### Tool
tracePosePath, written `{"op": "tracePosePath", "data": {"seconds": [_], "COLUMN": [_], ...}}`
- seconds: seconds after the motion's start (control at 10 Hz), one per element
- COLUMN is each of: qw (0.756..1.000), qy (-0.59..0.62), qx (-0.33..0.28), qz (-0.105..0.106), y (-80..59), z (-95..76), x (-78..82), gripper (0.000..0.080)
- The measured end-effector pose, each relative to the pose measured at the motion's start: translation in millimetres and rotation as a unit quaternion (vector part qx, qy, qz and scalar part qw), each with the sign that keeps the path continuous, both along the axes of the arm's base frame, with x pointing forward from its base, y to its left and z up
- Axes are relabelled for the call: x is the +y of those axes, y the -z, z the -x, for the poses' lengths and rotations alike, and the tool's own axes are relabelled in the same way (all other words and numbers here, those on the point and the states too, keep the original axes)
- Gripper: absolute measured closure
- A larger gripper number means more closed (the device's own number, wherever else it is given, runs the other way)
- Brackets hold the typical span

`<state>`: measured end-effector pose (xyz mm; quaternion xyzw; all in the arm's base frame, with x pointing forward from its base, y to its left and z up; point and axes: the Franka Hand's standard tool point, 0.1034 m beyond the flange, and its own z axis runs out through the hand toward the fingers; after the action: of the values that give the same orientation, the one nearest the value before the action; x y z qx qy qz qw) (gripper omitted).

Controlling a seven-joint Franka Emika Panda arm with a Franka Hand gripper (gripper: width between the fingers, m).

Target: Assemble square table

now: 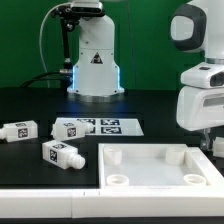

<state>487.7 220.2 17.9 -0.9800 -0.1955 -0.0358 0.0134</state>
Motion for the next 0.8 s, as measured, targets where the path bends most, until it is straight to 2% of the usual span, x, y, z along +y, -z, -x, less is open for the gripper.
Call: {"op": "tracePosePath", "data": {"seconds": [0.1,0.3,0.4,0.5,0.6,0.7,0.8], "qw": [1.0,1.0,1.0,1.0,1.0,0.999,0.999], "qy": [0.0,-0.002,-0.006,-0.005,-0.015,-0.043,-0.041], "qx": [0.0,0.001,0.004,0.005,0.008,0.01,0.005], "qz": [0.0,0.001,0.004,0.006,0.008,0.013,0.014], "y": [0.1,-0.5,-6.3,-10.2,-12.2,-17.5,-29.0], "z": [0.1,-0.8,-3.9,2.0,14.1,24.3,27.9], "x": [0.1,-2.6,-14.1,-23.6,-29.8,-43.8,-58.6], "gripper": [0.015,0.0401,0.0401,0.0518,0.0517,0.0517,0.0517]}}
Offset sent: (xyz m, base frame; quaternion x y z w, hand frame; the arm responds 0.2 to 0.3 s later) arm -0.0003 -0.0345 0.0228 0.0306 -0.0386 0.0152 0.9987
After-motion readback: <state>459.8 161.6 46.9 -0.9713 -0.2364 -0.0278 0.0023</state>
